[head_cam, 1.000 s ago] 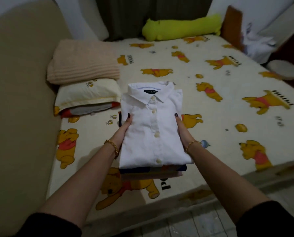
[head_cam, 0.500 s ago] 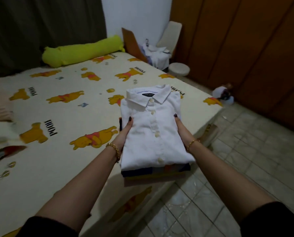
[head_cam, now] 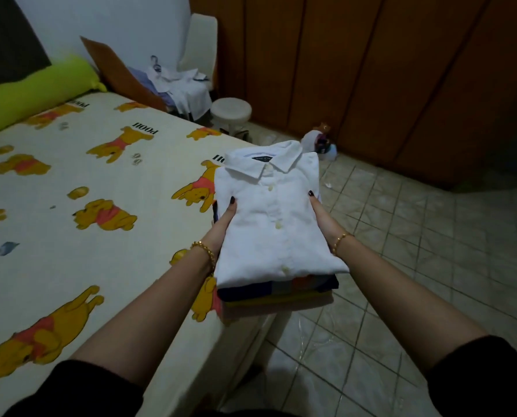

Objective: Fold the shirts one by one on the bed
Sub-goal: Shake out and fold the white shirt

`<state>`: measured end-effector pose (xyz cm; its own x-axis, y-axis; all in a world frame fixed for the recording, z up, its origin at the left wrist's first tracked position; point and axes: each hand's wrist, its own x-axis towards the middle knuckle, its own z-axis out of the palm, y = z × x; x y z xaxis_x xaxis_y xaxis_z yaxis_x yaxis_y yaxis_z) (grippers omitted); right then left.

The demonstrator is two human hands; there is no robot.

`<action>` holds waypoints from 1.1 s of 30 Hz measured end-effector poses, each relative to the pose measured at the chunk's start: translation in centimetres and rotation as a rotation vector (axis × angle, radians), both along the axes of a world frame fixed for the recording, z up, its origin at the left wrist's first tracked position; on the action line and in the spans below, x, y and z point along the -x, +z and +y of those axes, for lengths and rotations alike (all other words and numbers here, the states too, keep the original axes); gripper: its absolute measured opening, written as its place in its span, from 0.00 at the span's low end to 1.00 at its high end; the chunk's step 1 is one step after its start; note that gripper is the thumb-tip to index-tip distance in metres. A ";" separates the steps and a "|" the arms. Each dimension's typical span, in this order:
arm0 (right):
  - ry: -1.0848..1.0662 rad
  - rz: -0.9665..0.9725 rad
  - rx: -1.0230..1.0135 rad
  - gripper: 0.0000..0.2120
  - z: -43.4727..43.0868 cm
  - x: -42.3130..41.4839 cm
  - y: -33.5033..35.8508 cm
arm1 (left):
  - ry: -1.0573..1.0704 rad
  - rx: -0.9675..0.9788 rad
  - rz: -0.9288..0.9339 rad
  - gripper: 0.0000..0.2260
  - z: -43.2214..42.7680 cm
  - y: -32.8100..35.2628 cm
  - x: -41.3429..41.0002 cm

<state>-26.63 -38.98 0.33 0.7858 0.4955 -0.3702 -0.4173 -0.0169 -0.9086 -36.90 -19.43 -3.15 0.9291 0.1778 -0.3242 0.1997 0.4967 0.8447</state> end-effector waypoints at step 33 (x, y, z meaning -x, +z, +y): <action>0.552 0.170 0.147 0.18 9.0 -56.6 -8.9 | 0.455 0.157 0.345 0.38 1.3 -7.9 -46.8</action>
<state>29.99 -30.00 -8.53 0.3498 0.7478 -0.5643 -0.4506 -0.3938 -0.8012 9.93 -18.12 -11.04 0.6073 0.4589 -0.6485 0.1874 0.7105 0.6783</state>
